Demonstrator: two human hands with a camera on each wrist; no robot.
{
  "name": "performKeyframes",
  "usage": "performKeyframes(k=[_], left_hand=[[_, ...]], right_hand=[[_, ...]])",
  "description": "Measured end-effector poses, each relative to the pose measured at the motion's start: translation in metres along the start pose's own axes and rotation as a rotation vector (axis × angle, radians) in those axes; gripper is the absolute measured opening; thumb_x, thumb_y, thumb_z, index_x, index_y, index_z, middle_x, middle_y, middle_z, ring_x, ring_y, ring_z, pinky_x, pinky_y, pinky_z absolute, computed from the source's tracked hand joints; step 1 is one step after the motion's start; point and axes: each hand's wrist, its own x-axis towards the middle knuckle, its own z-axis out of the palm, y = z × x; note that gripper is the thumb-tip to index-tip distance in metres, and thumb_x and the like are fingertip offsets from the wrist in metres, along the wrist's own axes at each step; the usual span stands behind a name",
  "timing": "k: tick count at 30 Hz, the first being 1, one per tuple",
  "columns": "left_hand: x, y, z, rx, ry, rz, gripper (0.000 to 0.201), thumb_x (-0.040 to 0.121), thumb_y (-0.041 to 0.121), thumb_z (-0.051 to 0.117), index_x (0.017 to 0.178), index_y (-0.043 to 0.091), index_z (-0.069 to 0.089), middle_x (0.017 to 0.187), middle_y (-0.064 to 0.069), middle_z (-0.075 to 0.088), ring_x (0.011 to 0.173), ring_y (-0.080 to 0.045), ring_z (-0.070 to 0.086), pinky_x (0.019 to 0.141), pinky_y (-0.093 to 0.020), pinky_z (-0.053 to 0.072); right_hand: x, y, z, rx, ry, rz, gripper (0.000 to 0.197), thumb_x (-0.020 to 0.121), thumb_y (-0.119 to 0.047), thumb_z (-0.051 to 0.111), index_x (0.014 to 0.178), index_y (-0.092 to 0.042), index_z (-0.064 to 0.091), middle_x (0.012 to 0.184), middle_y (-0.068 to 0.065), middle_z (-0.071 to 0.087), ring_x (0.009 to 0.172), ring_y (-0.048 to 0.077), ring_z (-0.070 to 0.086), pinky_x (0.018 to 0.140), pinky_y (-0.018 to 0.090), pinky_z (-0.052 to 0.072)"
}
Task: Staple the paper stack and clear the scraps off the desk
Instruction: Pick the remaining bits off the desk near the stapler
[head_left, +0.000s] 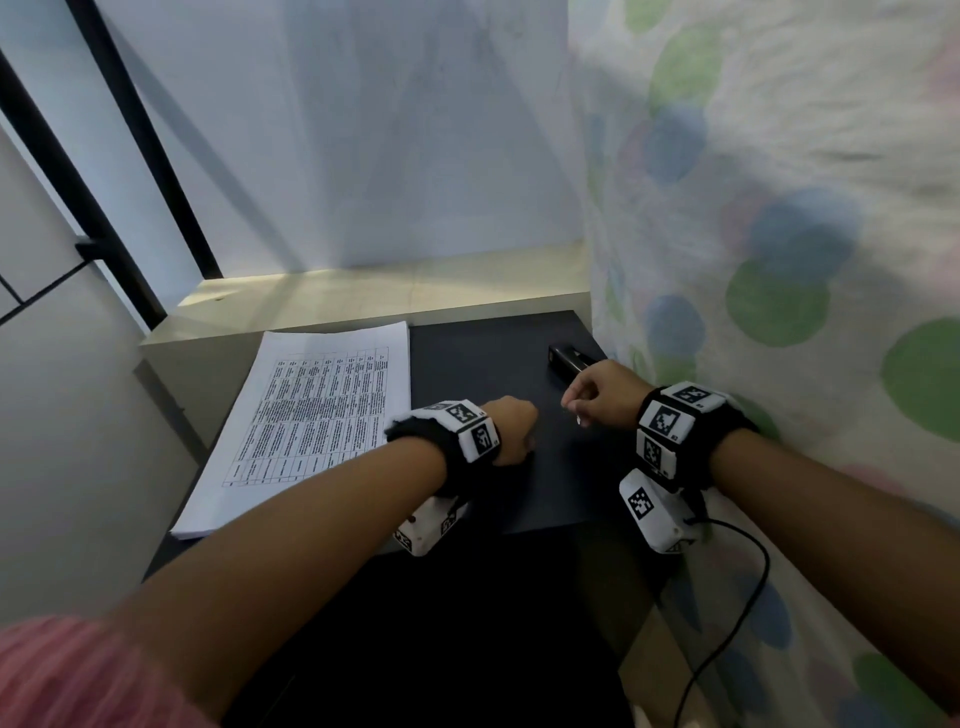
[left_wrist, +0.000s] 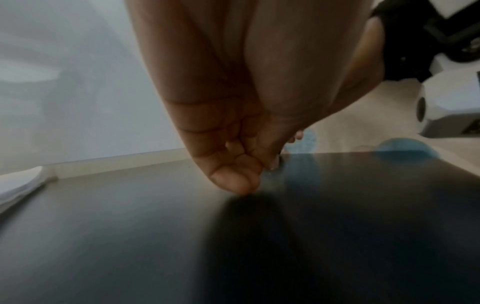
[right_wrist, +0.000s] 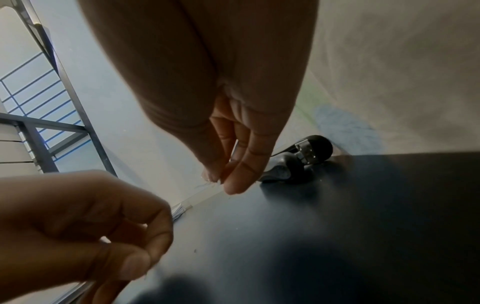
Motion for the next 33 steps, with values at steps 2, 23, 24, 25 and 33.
performKeyframes(k=[2, 23, 24, 25, 33], left_hand=[[0.0, -0.006, -0.004, -0.023, 0.006, -0.02, 0.031, 0.094, 0.016, 0.047, 0.114, -0.004, 0.059, 0.121, -0.021, 0.062, 0.11, -0.036, 0.06, 0.091, -0.038, 0.049], [-0.103, -0.107, -0.028, -0.257, 0.172, -0.188, 0.026, 0.097, 0.01, 0.044, 0.111, -0.002, 0.062, 0.119, -0.013, 0.065, 0.104, -0.027, 0.063, 0.077, -0.023, 0.041], [-0.113, -0.118, -0.025, -0.268, 0.172, -0.211, 0.026, 0.097, 0.011, 0.044, 0.11, -0.003, 0.062, 0.119, -0.014, 0.065, 0.099, -0.026, 0.063, 0.076, -0.023, 0.041], [-0.125, -0.13, -0.022, -0.273, 0.172, -0.234, 0.026, 0.097, 0.012, 0.045, 0.109, -0.003, 0.062, 0.118, -0.015, 0.065, 0.094, -0.026, 0.062, 0.075, -0.023, 0.04], [-0.225, -0.227, -0.007, -0.333, 0.245, -0.46, 0.024, 0.094, 0.01, 0.048, 0.104, -0.005, 0.064, 0.114, -0.018, 0.066, 0.107, -0.031, 0.061, 0.074, -0.02, 0.034]], right_hand=[[0.0, -0.001, -0.002, 0.001, 0.002, -0.001, 0.032, 0.087, -0.007, 0.058, 0.061, -0.026, 0.055, 0.057, -0.004, 0.059, 0.046, -0.002, 0.057, 0.076, 0.024, 0.048], [-0.008, -0.09, 0.032, -0.022, -0.104, -0.074, 0.028, 0.089, -0.009, 0.058, 0.065, -0.023, 0.056, 0.059, -0.002, 0.06, 0.042, -0.005, 0.056, 0.073, 0.023, 0.05], [-0.009, -0.104, 0.041, -0.02, -0.112, -0.094, 0.028, 0.088, -0.009, 0.058, 0.065, -0.024, 0.056, 0.059, -0.001, 0.06, 0.045, -0.004, 0.057, 0.077, 0.026, 0.05], [-0.009, -0.118, 0.05, -0.016, -0.123, -0.109, 0.027, 0.089, -0.009, 0.057, 0.066, -0.023, 0.058, 0.061, -0.001, 0.061, 0.05, -0.002, 0.057, 0.081, 0.029, 0.05], [-0.013, -0.235, 0.144, -0.009, -0.342, -0.302, 0.013, 0.09, -0.008, 0.056, 0.081, -0.009, 0.066, 0.061, 0.001, 0.059, 0.053, 0.003, 0.059, 0.082, 0.034, 0.054]])
